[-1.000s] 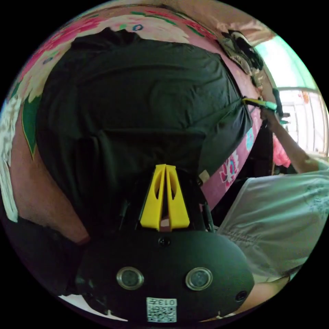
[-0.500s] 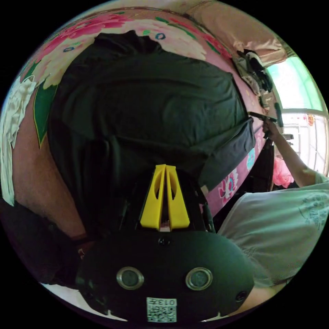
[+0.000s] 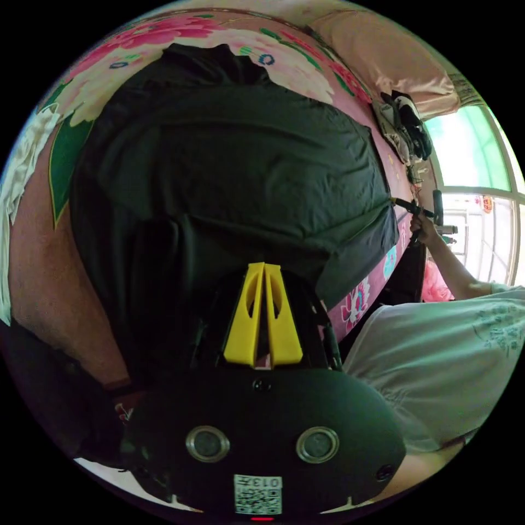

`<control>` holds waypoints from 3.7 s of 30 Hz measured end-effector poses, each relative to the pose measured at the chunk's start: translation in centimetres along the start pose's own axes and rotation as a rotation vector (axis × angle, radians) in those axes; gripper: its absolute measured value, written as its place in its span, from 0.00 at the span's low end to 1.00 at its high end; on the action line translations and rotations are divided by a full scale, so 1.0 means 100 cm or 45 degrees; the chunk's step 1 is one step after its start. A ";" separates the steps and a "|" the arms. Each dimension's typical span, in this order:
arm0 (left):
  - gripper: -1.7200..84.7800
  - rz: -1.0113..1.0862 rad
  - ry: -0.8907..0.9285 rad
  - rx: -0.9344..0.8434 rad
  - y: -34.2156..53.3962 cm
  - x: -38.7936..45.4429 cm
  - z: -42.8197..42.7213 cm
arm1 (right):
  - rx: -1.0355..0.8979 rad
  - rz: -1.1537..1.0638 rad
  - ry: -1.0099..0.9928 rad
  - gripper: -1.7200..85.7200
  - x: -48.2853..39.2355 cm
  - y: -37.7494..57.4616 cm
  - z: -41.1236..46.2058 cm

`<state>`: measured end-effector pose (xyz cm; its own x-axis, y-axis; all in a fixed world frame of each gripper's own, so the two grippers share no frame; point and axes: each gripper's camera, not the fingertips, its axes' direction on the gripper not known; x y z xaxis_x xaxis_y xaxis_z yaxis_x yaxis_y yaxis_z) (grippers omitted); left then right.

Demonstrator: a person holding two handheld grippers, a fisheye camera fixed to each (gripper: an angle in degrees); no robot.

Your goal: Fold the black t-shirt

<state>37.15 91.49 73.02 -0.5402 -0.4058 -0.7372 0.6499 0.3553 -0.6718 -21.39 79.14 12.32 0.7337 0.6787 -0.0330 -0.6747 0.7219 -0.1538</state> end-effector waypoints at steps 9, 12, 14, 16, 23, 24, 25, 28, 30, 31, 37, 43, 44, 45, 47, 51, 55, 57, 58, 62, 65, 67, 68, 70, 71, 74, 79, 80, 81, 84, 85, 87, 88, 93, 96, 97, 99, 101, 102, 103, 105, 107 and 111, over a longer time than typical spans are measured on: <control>0.06 -0.126 -0.096 0.400 -0.008 -0.031 -0.092 | 0.200 -0.079 0.198 0.10 -0.025 -0.040 -0.076; 0.09 -0.151 -0.110 0.435 -0.052 -0.051 -0.114 | 0.116 -0.194 0.196 0.11 -0.049 -0.091 -0.068; 0.10 -0.138 -0.168 0.404 -0.084 -0.058 -0.120 | 0.085 -0.301 0.245 0.12 -0.069 -0.122 -0.060; 0.13 -0.113 -0.249 0.309 -0.123 -0.066 -0.119 | 0.036 -0.454 0.307 0.14 -0.096 -0.161 -0.049; 0.18 -0.056 -0.337 0.162 -0.176 -0.079 -0.097 | -0.172 -0.744 0.491 0.14 -0.137 -0.236 -0.016; 0.16 -0.073 -0.388 0.167 -0.176 -0.077 -0.094 | -0.229 -0.752 0.482 0.14 -0.138 -0.243 -0.010; 0.15 -0.058 -0.469 0.177 -0.173 -0.072 -0.092 | -0.296 -0.766 0.468 0.13 -0.139 -0.248 -0.003; 0.10 -0.035 -0.576 0.243 -0.160 -0.062 -0.086 | -0.338 -0.719 0.340 0.09 -0.143 -0.254 -0.005; 0.04 -0.036 -0.519 0.245 -0.154 -0.061 -0.087 | -0.340 -0.684 0.314 0.07 -0.146 -0.254 -0.008; 0.03 -0.103 -0.468 0.233 -0.153 -0.063 -0.088 | -0.353 -0.663 0.309 0.06 -0.151 -0.252 -0.008; 0.02 0.026 -0.278 0.491 -0.102 -0.034 -0.139 | -0.134 -0.675 0.428 0.05 -0.193 -0.208 -0.047; 0.02 0.255 -0.251 0.676 0.009 0.017 -0.183 | 0.118 -0.716 0.463 0.05 -0.233 -0.110 -0.110; 0.02 0.263 -0.262 0.680 0.020 0.022 -0.184 | 0.133 -0.711 0.470 0.05 -0.237 -0.098 -0.114; 0.02 0.275 -0.285 0.673 0.042 0.028 -0.182 | 0.161 -0.701 0.478 0.05 -0.242 -0.075 -0.120; 0.02 0.275 -0.321 0.636 0.070 0.035 -0.173 | 0.189 -0.668 0.501 0.05 -0.248 -0.042 -0.123; 0.02 0.196 -0.324 0.536 0.116 0.035 -0.139 | 0.167 -0.594 0.572 0.05 -0.257 0.024 -0.102; 0.02 0.138 -0.345 0.356 0.134 0.028 -0.095 | 0.061 -0.568 0.686 0.05 -0.263 0.065 -0.053; 0.02 0.109 -0.364 0.247 0.136 0.022 -0.075 | 0.012 -0.546 0.707 0.05 -0.262 0.074 -0.032; 0.02 0.089 -0.365 0.190 0.136 0.017 -0.064 | -0.009 -0.531 0.716 0.06 -0.261 0.078 -0.021; 0.03 0.025 -0.346 0.108 0.138 0.002 -0.045 | -0.001 -0.530 0.727 0.08 -0.261 0.086 -0.005; 0.04 0.014 -0.321 0.110 0.143 -0.003 -0.046 | -0.010 -0.549 0.757 0.13 -0.259 0.094 -0.009; 0.06 -0.019 -0.296 0.112 0.155 -0.008 -0.050 | -0.021 -0.502 0.736 0.14 -0.248 0.102 -0.022; 0.06 -0.032 -0.289 0.117 0.159 -0.010 -0.052 | -0.012 -0.477 0.729 0.14 -0.245 0.103 -0.028; 0.08 -0.105 -0.255 0.171 0.177 -0.016 -0.059 | 0.074 -0.392 0.690 0.14 -0.239 0.106 -0.049; 0.08 -0.121 -0.247 0.202 0.182 -0.017 -0.062 | 0.102 -0.379 0.674 0.13 -0.239 0.105 -0.054; 0.11 -0.183 -0.197 0.356 0.196 -0.019 -0.071 | 0.198 -0.391 0.533 0.13 -0.255 0.085 -0.060; 0.12 -0.186 -0.198 0.431 0.171 -0.012 -0.067 | 0.210 -0.594 -0.107 0.13 -0.344 0.016 -0.016; 0.12 -0.202 -0.209 0.429 0.168 -0.013 -0.066 | 0.180 -0.624 -0.161 0.13 -0.356 0.008 -0.006; 0.11 -0.221 -0.212 0.415 0.162 -0.017 -0.063 | 0.113 -0.687 -0.230 0.13 -0.381 -0.007 0.014; 0.06 -0.245 -0.208 0.310 0.149 -0.027 -0.050 | -0.033 -0.764 -0.303 0.13 -0.429 -0.039 0.061; 0.04 -0.244 -0.196 0.285 0.147 -0.030 -0.047 | -0.087 -0.775 -0.311 0.12 -0.443 -0.050 0.077; 0.03 -0.240 -0.187 0.283 0.147 -0.032 -0.045 | -0.175 -0.780 -0.312 0.11 -0.459 -0.062 0.097; 0.03 -0.241 -0.173 0.279 0.148 -0.033 -0.045 | -0.221 -0.784 -0.282 0.08 -0.467 -0.067 0.107; 0.02 -0.203 -0.112 0.316 0.160 -0.031 -0.050 | -0.306 -0.784 -0.251 0.04 -0.476 -0.068 0.121; 0.02 -0.114 -0.123 0.342 0.171 -0.021 -0.058 | -0.270 -0.763 -0.296 0.03 -0.473 -0.062 0.110; 0.02 -0.086 -0.118 0.342 0.176 -0.019 -0.060 | -0.266 -0.752 -0.305 0.03 -0.471 -0.058 0.106; 0.02 -0.086 -0.129 0.325 0.184 -0.021 -0.057 | -0.247 -0.733 -0.303 0.03 -0.469 -0.051 0.103; 0.02 -0.130 -0.116 0.293 0.189 -0.028 -0.050 | -0.227 -0.726 -0.301 0.03 -0.469 -0.046 0.107; 0.02 -0.173 -0.109 0.273 0.192 -0.034 -0.045 | -0.248 -0.721 -0.288 0.04 -0.469 -0.044 0.113; 0.02 -0.193 -0.098 0.256 0.194 -0.038 -0.041 | -0.291 -0.718 -0.269 0.04 -0.470 -0.043 0.122; 0.02 -0.227 -0.060 0.238 0.198 -0.042 -0.039 | -0.303 -0.709 -0.271 0.04 -0.469 -0.040 0.122; 0.02 -0.273 -0.075 0.295 0.206 -0.041 -0.045 | -0.237 -0.689 -0.299 0.04 -0.463 -0.035 0.107; 0.02 -0.197 -0.159 0.524 0.205 -0.014 -0.064 | 0.005 -0.569 -0.095 0.03 -0.415 -0.013 0.054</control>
<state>47.84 104.70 59.77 -0.5955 -0.5349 -0.5994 0.7387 -0.0712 -0.6702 -51.41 50.73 19.20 0.9454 0.3077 0.1075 -0.2930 0.9468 -0.1333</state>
